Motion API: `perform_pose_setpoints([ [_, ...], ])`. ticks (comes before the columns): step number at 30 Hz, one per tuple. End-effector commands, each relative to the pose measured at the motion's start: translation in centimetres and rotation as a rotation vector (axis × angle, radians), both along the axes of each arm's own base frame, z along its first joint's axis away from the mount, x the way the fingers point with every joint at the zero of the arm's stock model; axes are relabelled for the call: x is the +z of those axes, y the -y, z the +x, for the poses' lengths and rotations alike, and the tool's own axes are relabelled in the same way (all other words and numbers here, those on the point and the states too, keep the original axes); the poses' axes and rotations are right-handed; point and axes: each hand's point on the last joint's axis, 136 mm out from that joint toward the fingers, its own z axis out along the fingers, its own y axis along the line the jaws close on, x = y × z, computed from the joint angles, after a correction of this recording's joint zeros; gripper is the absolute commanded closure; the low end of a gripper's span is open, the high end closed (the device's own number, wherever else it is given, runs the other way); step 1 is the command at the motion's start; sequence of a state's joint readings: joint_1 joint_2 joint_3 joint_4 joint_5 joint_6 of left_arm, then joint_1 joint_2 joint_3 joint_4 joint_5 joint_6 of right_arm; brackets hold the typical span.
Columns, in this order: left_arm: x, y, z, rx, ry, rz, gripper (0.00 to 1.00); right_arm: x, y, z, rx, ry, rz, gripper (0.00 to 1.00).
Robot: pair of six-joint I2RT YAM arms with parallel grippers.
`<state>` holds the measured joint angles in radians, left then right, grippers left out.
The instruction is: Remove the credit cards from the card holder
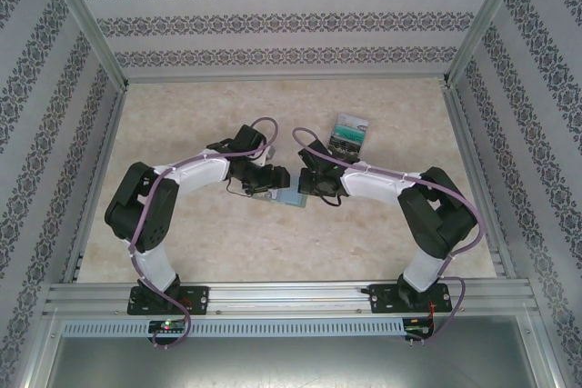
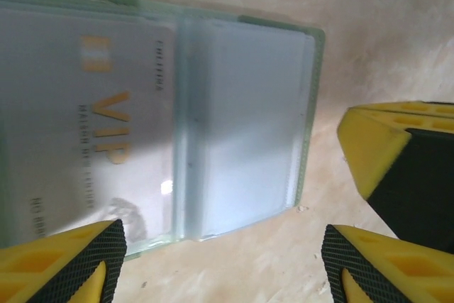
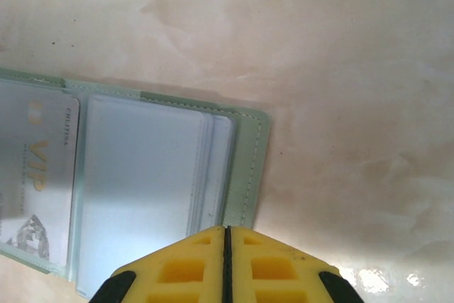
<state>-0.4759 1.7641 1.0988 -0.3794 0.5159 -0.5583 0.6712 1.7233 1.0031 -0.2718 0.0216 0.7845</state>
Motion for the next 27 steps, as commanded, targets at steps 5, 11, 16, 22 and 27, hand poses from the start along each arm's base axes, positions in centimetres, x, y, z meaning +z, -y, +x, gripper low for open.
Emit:
perform_pose_setpoints([
  [5, 0.3, -5.0, -0.1, 0.127, 0.011, 0.091, 0.3, 3.1, -1.7, 2.5, 0.033, 0.083, 0.031, 1.0],
  [11, -0.1, -7.1, 0.0, 0.182, 0.0, 0.121, 0.37, 4.1, -2.5, 3.1, 0.054, 0.096, 0.047, 1.0],
  [16, -0.7, -8.0, 0.2, 0.205, -0.013, 0.137, 0.47, 4.1, -2.7, 2.9, 0.058, 0.091, 0.058, 1.0],
  [22, -1.3, -8.4, 0.4, 0.217, -0.022, 0.143, 0.67, 4.2, -3.4, 2.6, 0.065, 0.085, 0.072, 1.0],
  [27, -1.8, -8.7, 0.5, 0.221, -0.03, 0.155, 0.84, 4.1, -4.5, 2.0, 0.086, 0.074, 0.081, 1.0],
])
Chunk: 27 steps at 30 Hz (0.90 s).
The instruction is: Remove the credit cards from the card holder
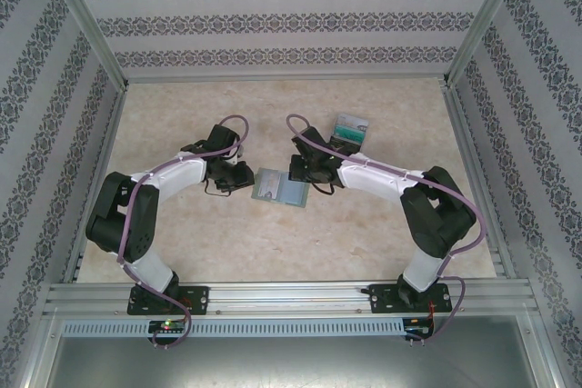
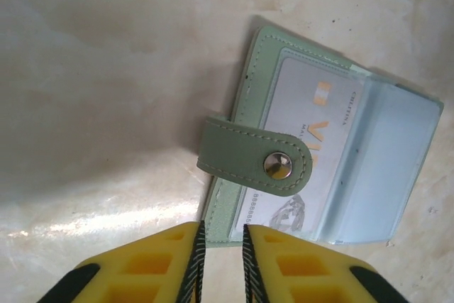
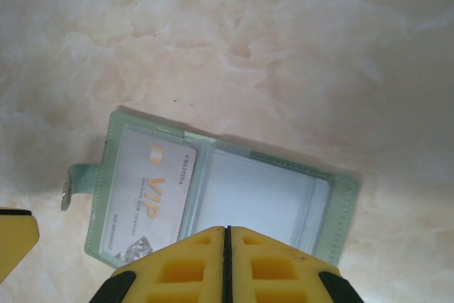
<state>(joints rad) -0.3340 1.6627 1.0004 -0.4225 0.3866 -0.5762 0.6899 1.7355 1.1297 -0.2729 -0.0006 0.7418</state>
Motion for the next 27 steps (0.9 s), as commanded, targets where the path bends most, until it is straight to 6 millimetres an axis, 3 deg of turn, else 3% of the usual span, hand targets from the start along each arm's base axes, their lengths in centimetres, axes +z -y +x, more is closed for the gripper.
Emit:
perform_pose_setpoints([
  [1, -1.3, -0.9, -0.4, 0.012, -0.038, 0.028, 0.86, -0.1, -1.4, -0.5, 0.027, -0.021, 0.015, 1.0],
  [27, -2.3, 2.5, 0.2, -0.057, -0.064, -0.113, 0.89, -1.8, -5.5, -1.4, 0.091, -0.102, 0.091, 1.0],
])
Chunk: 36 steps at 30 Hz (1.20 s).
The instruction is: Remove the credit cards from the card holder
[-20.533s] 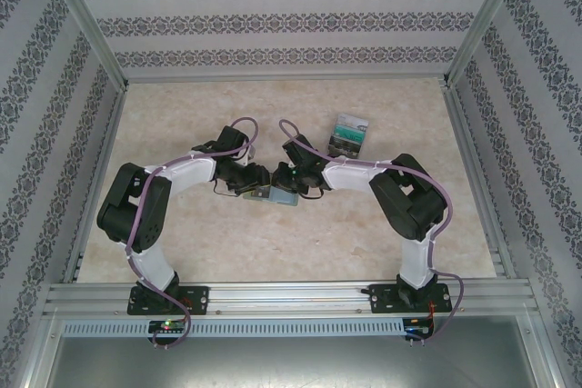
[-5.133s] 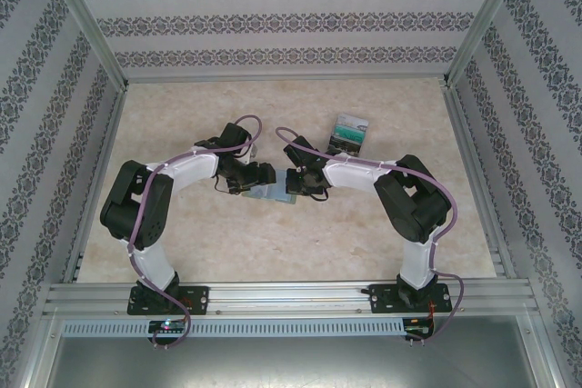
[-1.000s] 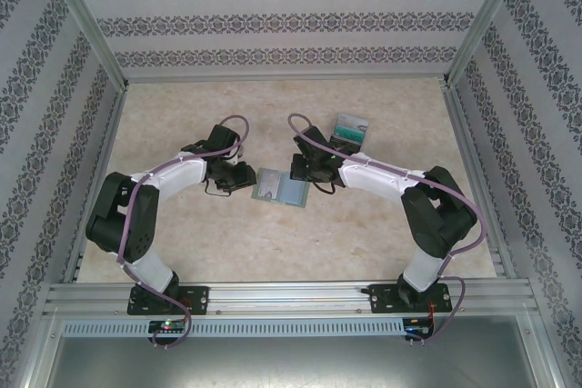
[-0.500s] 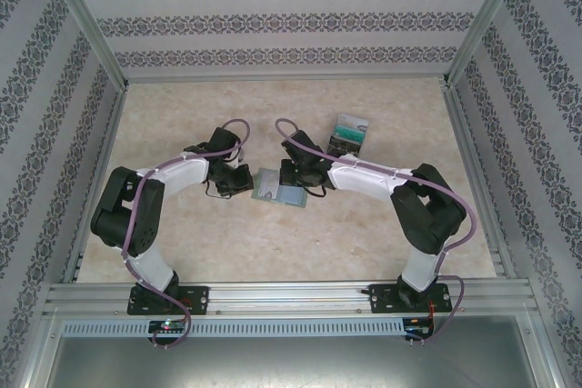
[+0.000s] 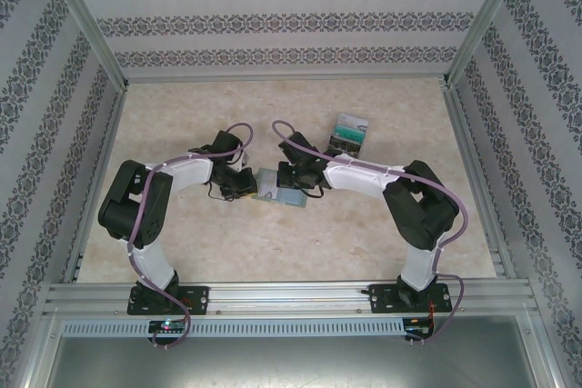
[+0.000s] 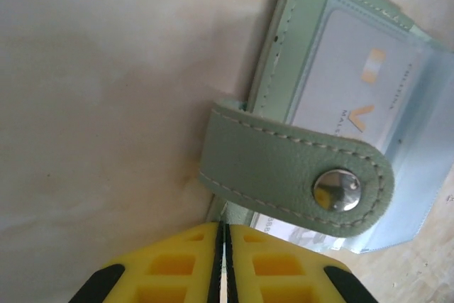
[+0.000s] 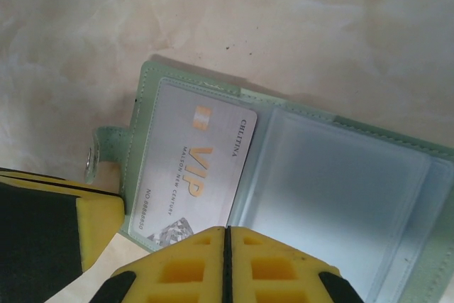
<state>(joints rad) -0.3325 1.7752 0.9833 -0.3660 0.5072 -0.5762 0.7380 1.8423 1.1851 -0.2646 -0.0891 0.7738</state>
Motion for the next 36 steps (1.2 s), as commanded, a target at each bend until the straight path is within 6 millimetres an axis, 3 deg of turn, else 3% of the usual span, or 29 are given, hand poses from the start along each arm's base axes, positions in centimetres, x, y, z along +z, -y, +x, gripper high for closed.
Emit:
perform_pose_setpoints([
  [1, 0.9, 1.0, 1.3, -0.013, 0.043, -0.032, 0.9, 0.4, -2.0, 0.0, 0.02, -0.016, 0.054, 1.0],
  [12, 1.0, 1.7, 1.8, -0.031, 0.044, -0.042, 0.92, 0.0, -2.0, -0.1, 0.012, -0.025, 0.052, 1.0],
  [20, -0.5, 1.2, 1.0, -0.028, -0.002, 0.003, 0.96, -0.8, -2.3, -0.4, 0.013, -0.056, 0.063, 0.99],
  [36, -0.7, 1.7, 0.2, -0.035, -0.016, 0.006, 0.96, -3.7, -1.2, -1.1, -0.062, -0.179, 0.081, 0.92],
])
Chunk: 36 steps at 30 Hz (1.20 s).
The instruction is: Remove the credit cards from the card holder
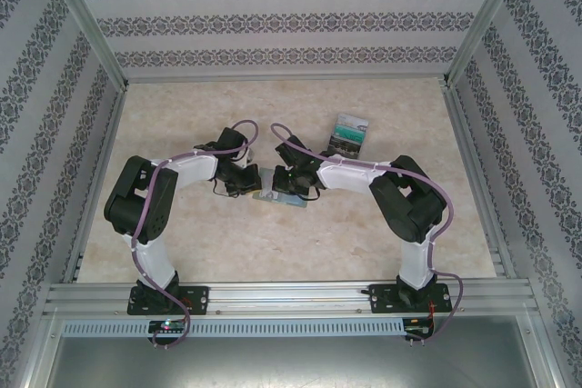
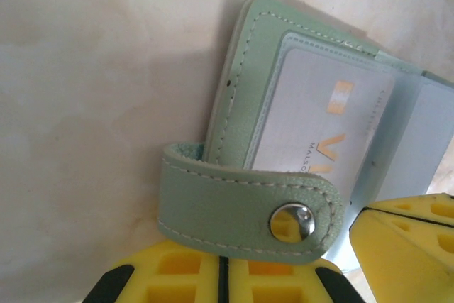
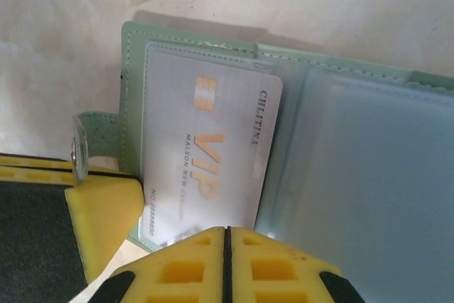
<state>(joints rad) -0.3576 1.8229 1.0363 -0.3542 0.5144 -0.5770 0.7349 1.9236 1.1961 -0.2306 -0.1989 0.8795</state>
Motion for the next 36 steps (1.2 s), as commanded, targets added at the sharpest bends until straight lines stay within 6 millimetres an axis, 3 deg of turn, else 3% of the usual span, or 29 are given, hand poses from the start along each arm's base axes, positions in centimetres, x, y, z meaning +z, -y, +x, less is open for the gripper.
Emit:
perform_pose_setpoints([
  [1, -0.8, 0.2, -0.9, -0.007, -0.03, 0.021, 0.96, -1.3, 0.4, -0.3, -0.027, -0.047, 0.005, 0.92],
  [12, -1.1, -0.2, -1.2, 0.003, -0.04, 0.043, 0.99, -0.5, 1.7, -0.1, -0.064, -0.021, -0.022, 0.91],
  [19, -1.1, -0.2, -1.2, -0.002, -0.04, 0.042, 0.99, -1.4, 2.4, -0.2, -0.092, -0.051, -0.03, 0.92],
  [36, -1.3, 0.7, -1.2, -0.03, -0.05, 0.019, 0.99, -2.2, 0.7, 0.0, -0.082, -0.093, 0.064, 0.89],
])
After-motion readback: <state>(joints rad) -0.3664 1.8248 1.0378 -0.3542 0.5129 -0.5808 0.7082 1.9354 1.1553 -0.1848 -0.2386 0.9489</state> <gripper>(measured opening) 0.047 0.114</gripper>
